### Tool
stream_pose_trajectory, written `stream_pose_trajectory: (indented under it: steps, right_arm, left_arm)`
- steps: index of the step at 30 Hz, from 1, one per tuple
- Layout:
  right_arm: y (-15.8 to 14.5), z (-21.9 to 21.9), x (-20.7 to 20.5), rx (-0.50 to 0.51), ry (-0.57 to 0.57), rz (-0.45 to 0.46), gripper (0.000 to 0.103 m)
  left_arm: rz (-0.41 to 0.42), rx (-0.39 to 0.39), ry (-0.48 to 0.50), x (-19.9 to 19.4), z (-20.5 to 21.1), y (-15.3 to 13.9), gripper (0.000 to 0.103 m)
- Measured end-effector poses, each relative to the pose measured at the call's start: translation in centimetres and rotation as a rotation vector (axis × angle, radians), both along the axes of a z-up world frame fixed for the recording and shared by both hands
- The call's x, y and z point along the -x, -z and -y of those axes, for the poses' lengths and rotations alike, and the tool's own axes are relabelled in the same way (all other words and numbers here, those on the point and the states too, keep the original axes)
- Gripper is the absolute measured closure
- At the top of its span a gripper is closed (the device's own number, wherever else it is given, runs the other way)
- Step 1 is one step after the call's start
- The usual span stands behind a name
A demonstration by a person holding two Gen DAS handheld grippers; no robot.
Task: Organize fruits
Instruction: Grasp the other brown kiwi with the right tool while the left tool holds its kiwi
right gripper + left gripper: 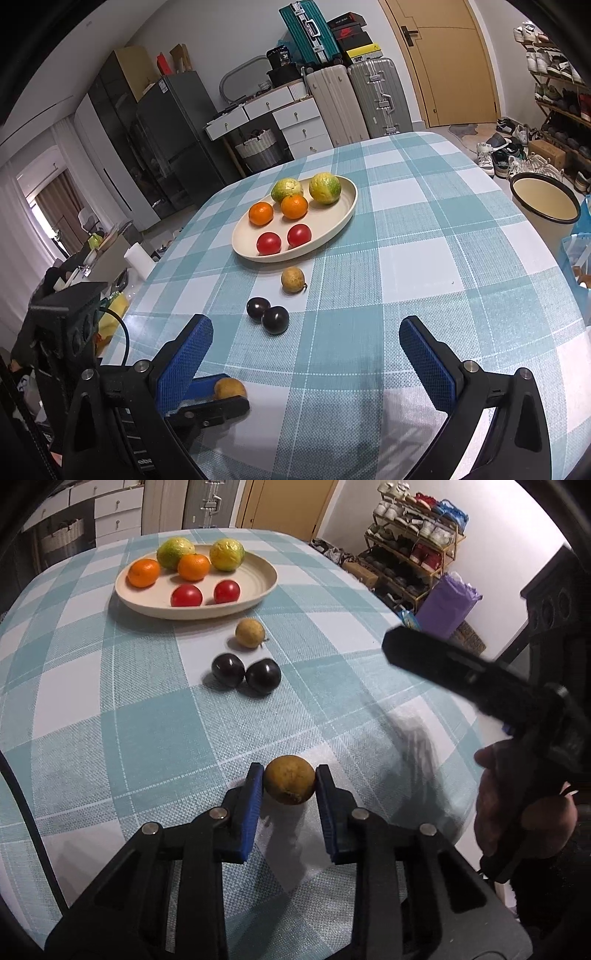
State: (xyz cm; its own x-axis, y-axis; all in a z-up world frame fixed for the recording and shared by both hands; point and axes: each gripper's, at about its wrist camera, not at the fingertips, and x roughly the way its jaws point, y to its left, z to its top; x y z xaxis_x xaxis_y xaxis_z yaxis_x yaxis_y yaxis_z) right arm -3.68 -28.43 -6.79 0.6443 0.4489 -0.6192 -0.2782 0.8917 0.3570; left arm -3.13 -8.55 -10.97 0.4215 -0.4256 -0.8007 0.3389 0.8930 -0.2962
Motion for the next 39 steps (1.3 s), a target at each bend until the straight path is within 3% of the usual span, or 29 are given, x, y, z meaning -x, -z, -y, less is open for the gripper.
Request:
stream_pose_trajectory:
  steps: [12,21,25,29,34,39]
  right_arm:
    - [0.9,-1.0,-1.6,-0.008,-0.039,-0.053,0.000]
    - [2.1,-2.6,-5.0,0.002,-0.049,-0.086,0.001]
    - [2.8,-3.4,-6.7,0.014,-0.064,-0.104,0.017]
    - [3.6,-4.3,-8.2,0.026,-0.076,-0.126,0.026]
    - [4.2,-5.3,-9.3,0.057,-0.086,-0.140,0.048]
    - [4.4,-6.1,-9.8,0.079,-0.108,-0.138,0.059]
  left_arm:
    - [0.031,0.091,-0.088,-0.8,-4.8,-1.9,0.078]
    - [0.010,0.111,-0.149,-1.9,-7.9,-1.2,0.078]
    - [-0.001,0.119,-0.158,-2.5,-8.3,-0.7,0.078]
    - [-0.003,0.122,-0.159,-3.2,-8.5,-0.5,0.078]
    - [-0.009,0.124,-0.163,-3.7,-8.7,-0.4,0.078]
    - [-0.018,0.123,-0.169,-4.5,-8.7,-0.1,0.078]
